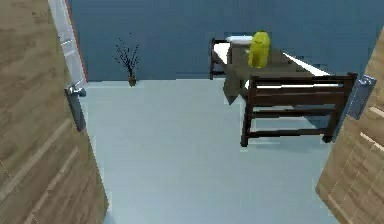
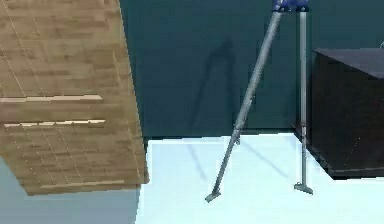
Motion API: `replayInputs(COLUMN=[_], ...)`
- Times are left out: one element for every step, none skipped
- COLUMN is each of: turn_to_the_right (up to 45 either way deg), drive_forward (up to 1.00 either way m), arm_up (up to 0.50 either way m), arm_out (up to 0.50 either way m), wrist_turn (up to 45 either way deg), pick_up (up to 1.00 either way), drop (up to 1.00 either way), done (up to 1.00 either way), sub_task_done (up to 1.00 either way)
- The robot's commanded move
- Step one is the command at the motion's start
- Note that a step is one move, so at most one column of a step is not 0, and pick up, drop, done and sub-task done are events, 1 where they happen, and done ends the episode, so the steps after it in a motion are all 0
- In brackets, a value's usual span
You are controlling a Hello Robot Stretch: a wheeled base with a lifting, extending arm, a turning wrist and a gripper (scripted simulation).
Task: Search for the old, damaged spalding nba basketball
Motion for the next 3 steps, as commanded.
replayInputs(turn_to_the_right=[0.0,0.0,-36.0], drive_forward=[1.0,0.3,0.0], arm_up=[0.0,0.0,0.0], arm_out=[0.0,0.0,0.0], wrist_turn=[0.0,0.0,0.0], pick_up=[0.0,0.0,0.0], drop=[0.0,0.0,0.0], done=[0.0,0.0,0.0], sub_task_done=[0.0,0.0,0.0])
